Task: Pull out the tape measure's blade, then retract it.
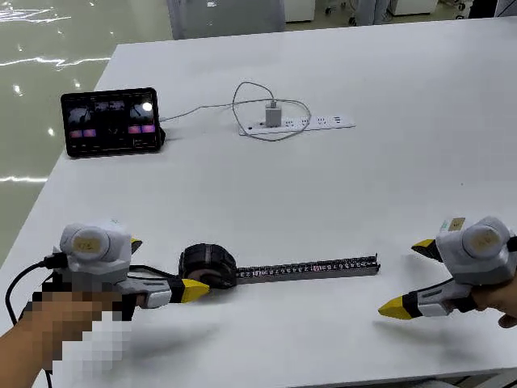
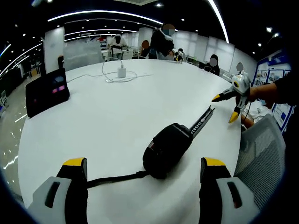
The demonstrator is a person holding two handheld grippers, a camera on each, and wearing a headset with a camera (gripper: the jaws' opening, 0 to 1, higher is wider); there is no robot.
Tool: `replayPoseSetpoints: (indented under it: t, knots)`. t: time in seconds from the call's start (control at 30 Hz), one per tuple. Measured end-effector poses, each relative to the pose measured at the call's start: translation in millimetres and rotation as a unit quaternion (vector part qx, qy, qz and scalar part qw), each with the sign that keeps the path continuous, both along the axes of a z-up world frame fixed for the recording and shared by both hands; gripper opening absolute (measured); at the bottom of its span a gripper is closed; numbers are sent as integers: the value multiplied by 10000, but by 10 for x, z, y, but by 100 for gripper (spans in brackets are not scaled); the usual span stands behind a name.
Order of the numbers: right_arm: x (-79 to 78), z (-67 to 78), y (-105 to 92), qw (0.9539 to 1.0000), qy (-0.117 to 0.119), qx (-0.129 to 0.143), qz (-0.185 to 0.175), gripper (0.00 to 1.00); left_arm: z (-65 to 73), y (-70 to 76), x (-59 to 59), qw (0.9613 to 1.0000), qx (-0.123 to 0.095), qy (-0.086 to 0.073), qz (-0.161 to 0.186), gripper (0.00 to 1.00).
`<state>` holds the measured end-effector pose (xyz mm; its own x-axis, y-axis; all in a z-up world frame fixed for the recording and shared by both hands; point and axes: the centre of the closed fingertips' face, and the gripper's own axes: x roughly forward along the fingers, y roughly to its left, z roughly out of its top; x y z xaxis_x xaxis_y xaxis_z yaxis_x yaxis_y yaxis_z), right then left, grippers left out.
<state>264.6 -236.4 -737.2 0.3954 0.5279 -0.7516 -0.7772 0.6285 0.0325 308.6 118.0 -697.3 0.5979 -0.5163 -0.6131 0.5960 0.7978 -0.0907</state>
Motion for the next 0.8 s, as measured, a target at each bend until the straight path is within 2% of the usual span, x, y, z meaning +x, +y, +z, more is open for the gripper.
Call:
replayPoseSetpoints:
  t: [0.2,0.27,0.43,0.5,0.57,0.73,0.8]
  knots:
    - [-15,13,-91,9993,-100,121,-351,96,71,124,-78,9997,-37,-98,224,99]
    - [-11,48,-113,9986,-202,151,-455,99,65,162,-119,9996,-54,-52,288,99]
    - [-45,146,-189,9970,-389,217,-638,99,38,271,-162,9991,61,-176,387,99]
    - [-57,158,-233,9967,-506,184,-601,99,87,255,-173,9986,-45,-389,348,99]
    - [-89,216,-257,9960,-645,122,-611,99,77,264,-217,9984,54,-452,346,99]
    - [-181,281,-316,9949,-714,293,-642,99,30,307,-306,9981,197,-498,309,99]
    - [-203,290,-367,9946,-743,274,-669,99,12,329,-341,9982,158,-485,299,99]
